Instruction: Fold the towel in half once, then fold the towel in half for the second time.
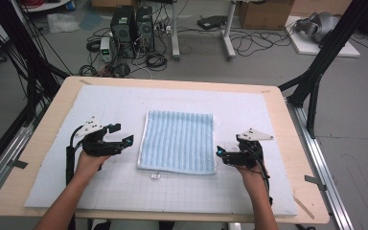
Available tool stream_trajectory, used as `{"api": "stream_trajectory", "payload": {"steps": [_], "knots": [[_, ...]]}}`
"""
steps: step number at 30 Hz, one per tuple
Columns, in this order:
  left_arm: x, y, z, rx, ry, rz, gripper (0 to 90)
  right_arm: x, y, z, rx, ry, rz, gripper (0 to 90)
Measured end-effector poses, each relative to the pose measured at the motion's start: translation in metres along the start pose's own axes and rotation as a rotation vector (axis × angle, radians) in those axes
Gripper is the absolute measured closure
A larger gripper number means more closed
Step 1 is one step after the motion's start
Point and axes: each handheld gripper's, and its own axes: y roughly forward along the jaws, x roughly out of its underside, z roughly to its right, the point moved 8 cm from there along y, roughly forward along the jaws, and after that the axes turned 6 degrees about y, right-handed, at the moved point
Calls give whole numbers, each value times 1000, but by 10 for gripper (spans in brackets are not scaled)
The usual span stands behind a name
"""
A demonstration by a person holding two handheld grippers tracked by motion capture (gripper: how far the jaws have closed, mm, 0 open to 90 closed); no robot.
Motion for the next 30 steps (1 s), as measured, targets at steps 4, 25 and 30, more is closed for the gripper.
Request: {"api": "stream_trajectory", "payload": {"steps": [4, 25, 30], "knots": [[1, 1, -1, 2, -9, -3, 201, 1, -1, 3, 1, 15, -3, 112], [-14, 48, -39, -49, -80, -65, 209, 4, 4, -1, -33, 20, -23, 112], [-18, 65, -47, -47, -74, -102, 225, 5, 4, 0, -38, 18, -23, 112]]}}
